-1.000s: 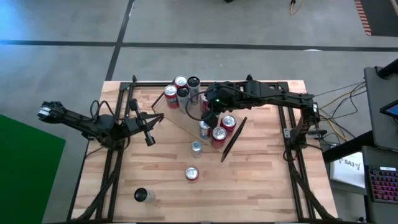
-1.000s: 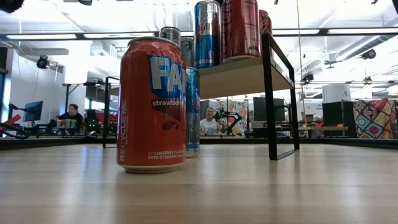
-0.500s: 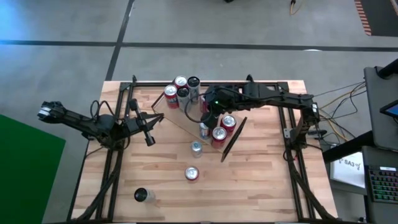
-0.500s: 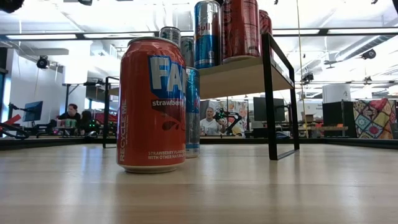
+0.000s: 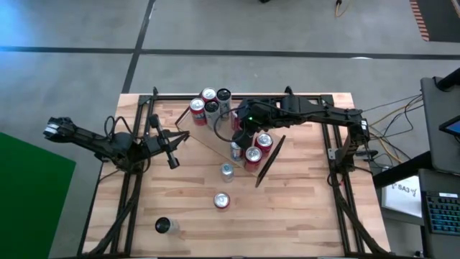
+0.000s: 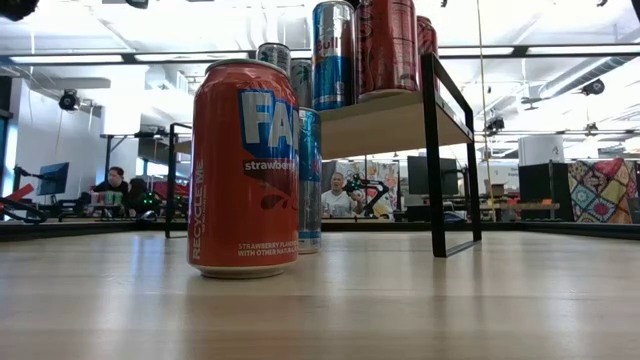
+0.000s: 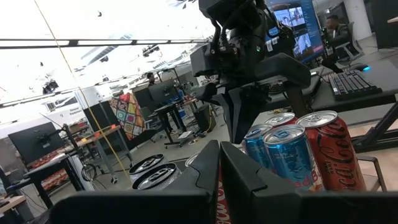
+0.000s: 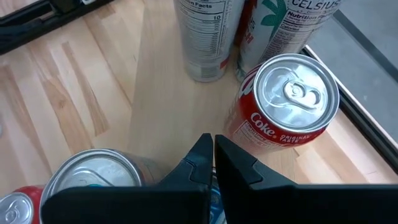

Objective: Place canned beverage on shelf
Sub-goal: Adjust the silver/blue soda cans on the shelf, then adjust the red/white soda can on the shelf

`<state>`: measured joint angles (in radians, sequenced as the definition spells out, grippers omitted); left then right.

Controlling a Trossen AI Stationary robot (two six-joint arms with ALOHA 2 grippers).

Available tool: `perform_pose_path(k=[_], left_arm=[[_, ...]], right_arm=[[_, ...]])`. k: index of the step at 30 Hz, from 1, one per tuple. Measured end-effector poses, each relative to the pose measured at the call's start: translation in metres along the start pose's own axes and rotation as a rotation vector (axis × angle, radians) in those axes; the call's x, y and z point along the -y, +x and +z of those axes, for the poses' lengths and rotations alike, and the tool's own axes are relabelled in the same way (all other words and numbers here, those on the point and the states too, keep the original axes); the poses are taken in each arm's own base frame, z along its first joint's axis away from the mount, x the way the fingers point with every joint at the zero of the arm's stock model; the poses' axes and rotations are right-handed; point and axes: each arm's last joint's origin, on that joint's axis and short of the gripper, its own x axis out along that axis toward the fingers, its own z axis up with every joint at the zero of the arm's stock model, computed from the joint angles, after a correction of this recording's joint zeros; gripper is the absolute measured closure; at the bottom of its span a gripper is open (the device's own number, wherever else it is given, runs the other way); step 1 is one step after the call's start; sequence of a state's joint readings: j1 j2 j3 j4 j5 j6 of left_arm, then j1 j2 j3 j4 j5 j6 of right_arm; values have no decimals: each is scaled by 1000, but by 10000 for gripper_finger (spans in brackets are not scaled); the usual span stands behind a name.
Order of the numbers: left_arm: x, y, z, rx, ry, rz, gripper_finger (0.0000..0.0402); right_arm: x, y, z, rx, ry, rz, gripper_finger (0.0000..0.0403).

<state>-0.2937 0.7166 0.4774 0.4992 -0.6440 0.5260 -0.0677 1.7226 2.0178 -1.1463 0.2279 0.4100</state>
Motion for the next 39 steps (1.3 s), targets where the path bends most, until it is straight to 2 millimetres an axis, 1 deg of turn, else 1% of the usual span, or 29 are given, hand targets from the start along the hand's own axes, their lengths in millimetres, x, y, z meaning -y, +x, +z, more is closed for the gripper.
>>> perform_pose_path(k=[17,24,27,34,39], left_arm=[[0,0,0,-4,3,-3,402],[0,0,-1,-4,4,-3,402],[0,0,-1,-4,4,-2,402],[0,0,0,-4,3,-3,402],[0,0,0,-4,3,-3,402]], right_arm=[[-2,-4,-2,-10,16,-3,394],[-2,-11,6,78,27,30,394],[3,-10,11,106,53,31,394],[23,0,18,98,104,-16,394],[26,1,20,100,111,-26,394]])
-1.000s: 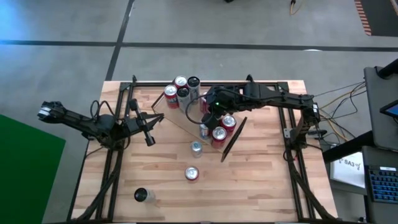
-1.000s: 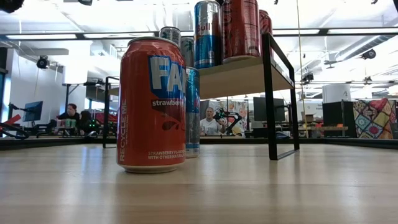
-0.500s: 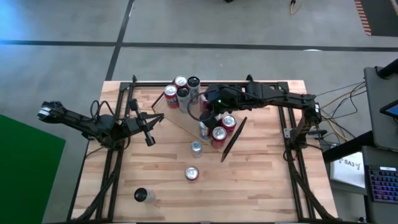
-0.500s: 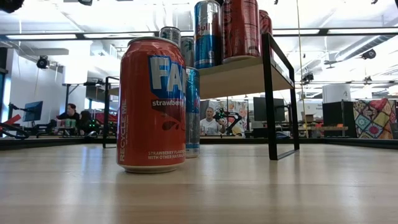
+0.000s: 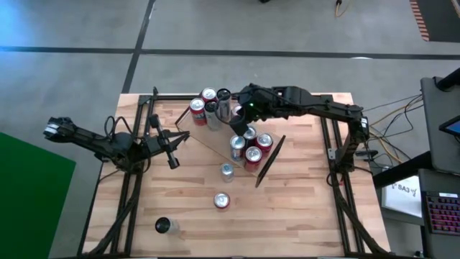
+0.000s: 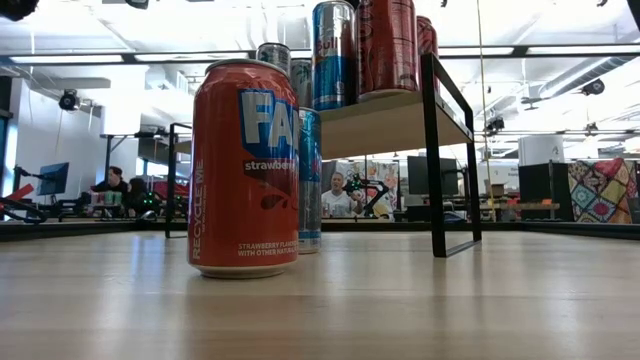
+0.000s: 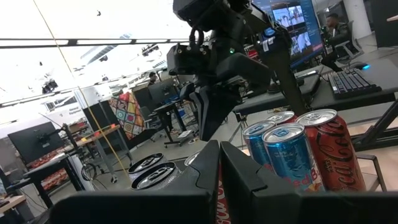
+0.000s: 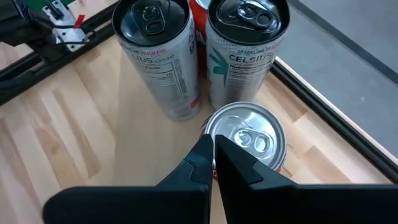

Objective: Place canned beverage on shelf
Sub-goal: Adjust the red/white soda can on the shelf

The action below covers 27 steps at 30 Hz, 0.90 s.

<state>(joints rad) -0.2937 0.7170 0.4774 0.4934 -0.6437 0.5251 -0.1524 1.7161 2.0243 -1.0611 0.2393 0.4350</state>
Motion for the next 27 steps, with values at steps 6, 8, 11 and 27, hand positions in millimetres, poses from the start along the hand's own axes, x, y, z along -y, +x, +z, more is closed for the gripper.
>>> perform_pose_path(k=[6,8,11,27], left_arm=[[0,0,0,0,0,0,402],[0,0,0,0,-3,0,402],[0,0,0,0,-6,0,402],[0,0,0,0,-7,0,402]], right_arm=[[1,2,-1,5,-29,-38,394],[4,3,-1,17,-43,-89,394],[14,4,1,13,-60,-156,394],[74,17,12,-114,-7,-143,394]])
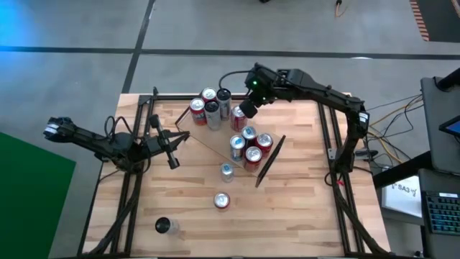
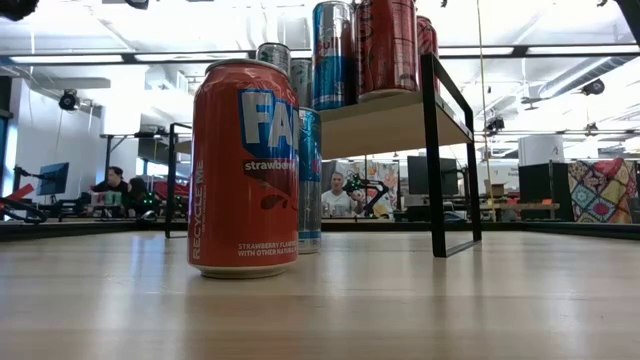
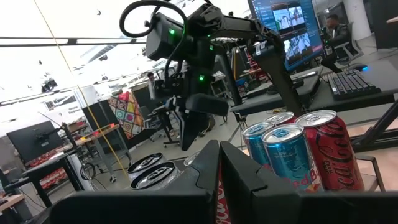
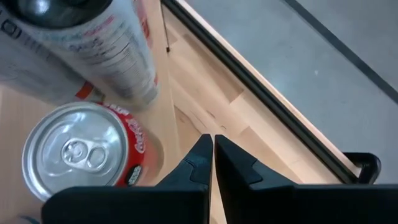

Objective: Place canned beverage on shelf
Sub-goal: Adjust the red/white soda can on the shelf

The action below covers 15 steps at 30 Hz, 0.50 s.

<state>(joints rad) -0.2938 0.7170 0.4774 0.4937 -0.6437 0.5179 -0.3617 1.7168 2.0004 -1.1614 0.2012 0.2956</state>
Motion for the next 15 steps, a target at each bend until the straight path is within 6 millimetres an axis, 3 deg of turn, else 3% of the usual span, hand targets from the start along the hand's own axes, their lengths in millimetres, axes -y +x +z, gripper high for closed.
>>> perform_pose_path(k=[15], left_arm=[[0,0,0,0,0,0,402]], right_arm=[[-5,6,0,4,-16,89,394]])
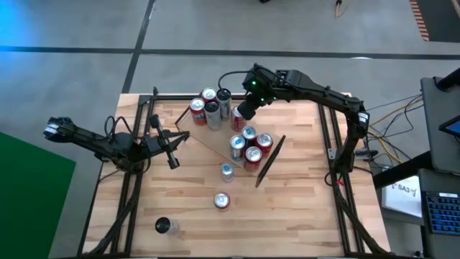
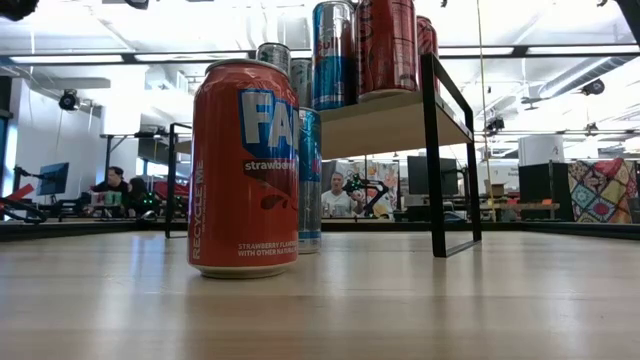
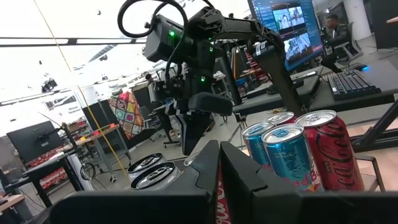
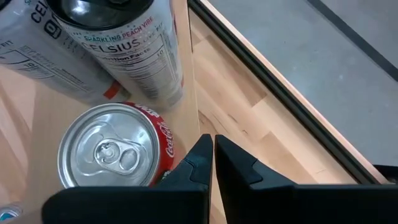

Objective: Place canned beverage on shelf
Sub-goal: Adjust the red/white soda can on the shelf

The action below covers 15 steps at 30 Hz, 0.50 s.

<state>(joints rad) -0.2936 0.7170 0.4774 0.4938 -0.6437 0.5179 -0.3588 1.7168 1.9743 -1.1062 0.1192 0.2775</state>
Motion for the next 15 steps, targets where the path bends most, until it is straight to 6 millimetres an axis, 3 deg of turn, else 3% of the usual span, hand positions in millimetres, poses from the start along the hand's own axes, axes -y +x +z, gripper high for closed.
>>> perform_pose_path(k=[15], left_arm=[[0,0,0,0,0,0,402]], right_arm=[[-8,4,-2,-2,-6,79,394]])
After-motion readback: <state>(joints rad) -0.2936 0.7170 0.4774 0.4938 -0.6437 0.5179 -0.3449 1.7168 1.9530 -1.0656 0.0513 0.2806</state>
